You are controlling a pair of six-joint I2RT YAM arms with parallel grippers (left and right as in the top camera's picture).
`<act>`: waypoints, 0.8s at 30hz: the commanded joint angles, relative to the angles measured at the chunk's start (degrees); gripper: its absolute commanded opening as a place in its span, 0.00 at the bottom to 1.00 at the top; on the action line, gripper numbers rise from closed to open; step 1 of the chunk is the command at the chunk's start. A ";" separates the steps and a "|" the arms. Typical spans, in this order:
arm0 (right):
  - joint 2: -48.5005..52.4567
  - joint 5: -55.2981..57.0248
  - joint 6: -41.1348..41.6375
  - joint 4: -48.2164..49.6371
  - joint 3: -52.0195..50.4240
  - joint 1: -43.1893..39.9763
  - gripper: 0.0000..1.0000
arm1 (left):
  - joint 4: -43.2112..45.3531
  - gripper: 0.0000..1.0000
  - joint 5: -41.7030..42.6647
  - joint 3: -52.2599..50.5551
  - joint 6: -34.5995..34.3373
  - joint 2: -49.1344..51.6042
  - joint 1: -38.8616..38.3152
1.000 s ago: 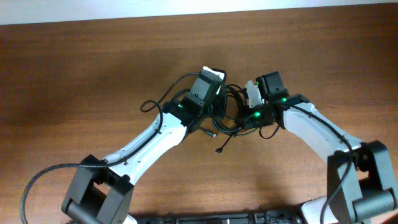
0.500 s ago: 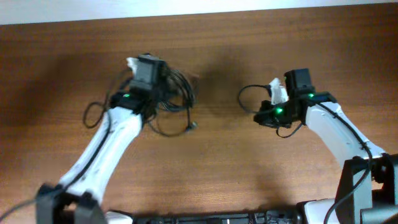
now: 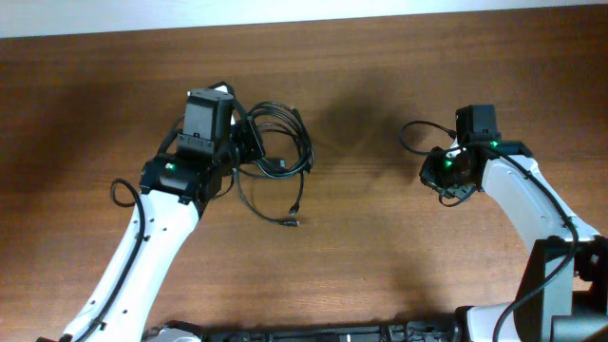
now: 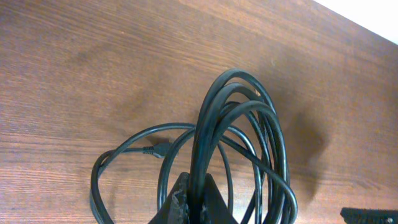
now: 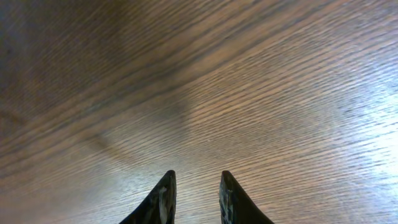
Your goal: Untangle cables
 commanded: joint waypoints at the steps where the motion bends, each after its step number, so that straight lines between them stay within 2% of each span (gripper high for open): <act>1: -0.76 4.72 1.66 -0.15 0.02 -0.20 0.22 | 0.11 0.00 2.32 0.37 0.96 -0.68 -0.83; 4: -0.76 6.88 1.66 -0.11 0.02 -0.28 0.25 | 0.11 0.00 2.32 0.37 0.96 -0.68 -0.85; 6: -0.76 5.09 1.60 0.46 0.02 -0.28 0.37 | 0.11 0.00 2.45 0.37 0.94 -0.68 -0.90; 7: -0.76 -0.26 -1.16 1.29 0.02 -0.28 0.42 | 0.13 0.00 3.76 0.37 0.96 -0.68 -1.01; 8: -0.76 -7.82 -7.04 2.80 0.02 -0.17 0.43 | 0.37 0.00 5.18 0.37 1.77 -0.61 -1.42; 9: -0.76 -26.43 -17.27 6.05 0.02 0.20 0.57 | 1.31 0.00 7.39 0.37 7.10 -0.61 -2.56; 10: -0.76 -35.82 -21.14 7.96 0.04 0.61 0.68 | 2.40 0.00 8.31 0.37 13.31 -0.61 -4.55; 12: -0.76 -45.51 -22.71 11.26 0.04 1.92 0.75 | 4.50 0.00 8.02 0.37 19.15 -0.55 -7.76; 16: -0.76 -55.19 -23.10 14.82 0.04 6.36 0.72 | 9.07 0.00 3.43 0.37 20.26 -0.28 -12.15; 18: -0.76 -56.02 -23.10 14.95 0.04 8.00 0.65 | 9.16 0.00 2.32 0.37 20.26 -0.24 -12.44; 21: -0.76 -55.89 -23.10 14.97 0.04 8.07 0.64 | 9.14 0.00 -3.54 0.37 20.11 -0.24 -12.37; 24: -0.76 -53.00 -23.06 14.88 0.04 7.98 0.64 | 8.48 0.00 -12.90 0.37 13.33 -0.24 -12.37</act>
